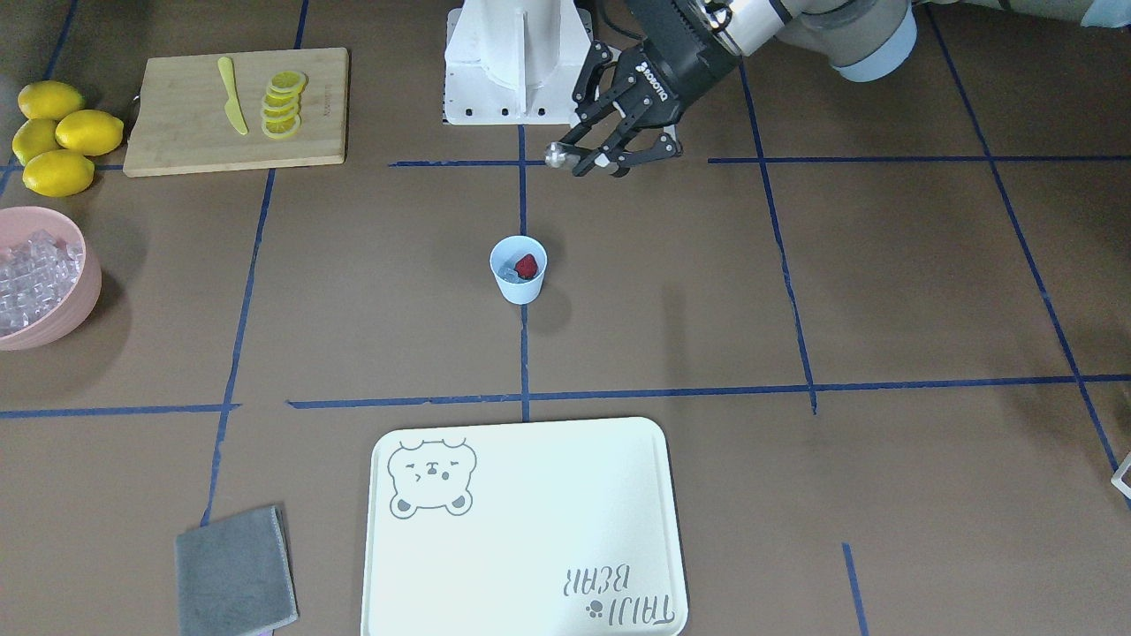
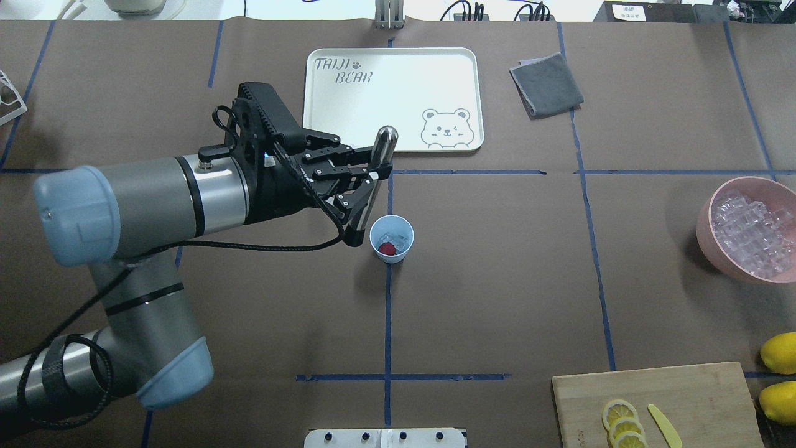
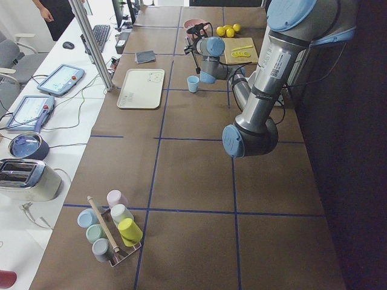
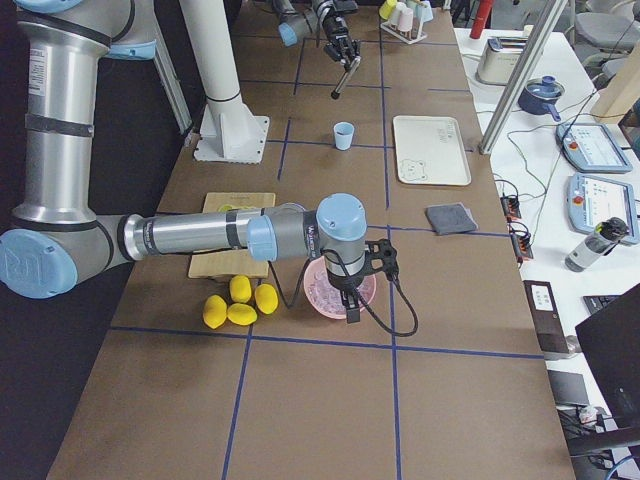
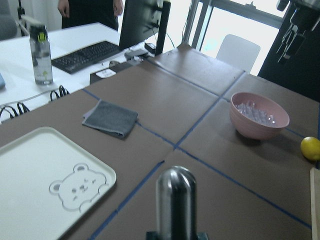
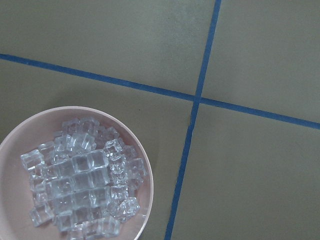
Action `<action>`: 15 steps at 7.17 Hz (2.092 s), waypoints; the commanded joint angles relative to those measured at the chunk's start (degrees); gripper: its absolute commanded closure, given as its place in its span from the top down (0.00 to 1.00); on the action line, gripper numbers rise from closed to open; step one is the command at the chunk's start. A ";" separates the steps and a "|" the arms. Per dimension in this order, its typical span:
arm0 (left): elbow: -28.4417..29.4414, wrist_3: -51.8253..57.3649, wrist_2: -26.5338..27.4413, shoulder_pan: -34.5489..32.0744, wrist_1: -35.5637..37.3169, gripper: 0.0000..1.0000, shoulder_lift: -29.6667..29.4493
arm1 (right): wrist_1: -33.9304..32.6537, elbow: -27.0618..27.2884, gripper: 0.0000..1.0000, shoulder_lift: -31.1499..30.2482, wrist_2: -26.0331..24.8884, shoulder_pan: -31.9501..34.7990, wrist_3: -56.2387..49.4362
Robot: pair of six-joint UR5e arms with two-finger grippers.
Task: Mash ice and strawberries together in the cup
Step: 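Carry the muddler with the left gripper and lower it into the cup, then press the muddler down into the cup with the left gripper repeatedly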
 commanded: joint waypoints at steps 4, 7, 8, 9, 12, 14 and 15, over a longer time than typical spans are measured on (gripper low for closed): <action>17.39 8.72 17.08 6.37 -26.68 0.02 -4.85 | -0.83 0.99 1.00 0.51 0.03 0.51 0.00; 20.81 12.51 17.52 9.00 -32.30 0.01 -3.79 | -0.83 0.99 1.00 0.43 0.03 0.51 0.00; 20.99 12.62 19.26 9.37 -32.58 0.01 -3.62 | -0.83 0.99 1.00 0.34 0.03 0.51 0.00; 21.08 12.88 19.28 9.89 -32.49 0.01 -3.53 | -0.83 0.99 1.00 0.34 0.03 0.51 0.00; 23.44 14.11 20.60 11.82 -32.58 0.01 -3.61 | -0.83 0.99 1.00 0.34 0.03 0.59 0.00; 23.45 14.11 20.60 11.92 -32.76 0.01 -3.53 | -0.83 0.99 1.00 0.34 0.03 0.59 0.00; 23.45 14.11 20.60 11.92 -32.76 0.01 -3.44 | -0.83 0.90 1.00 0.25 0.03 0.59 0.00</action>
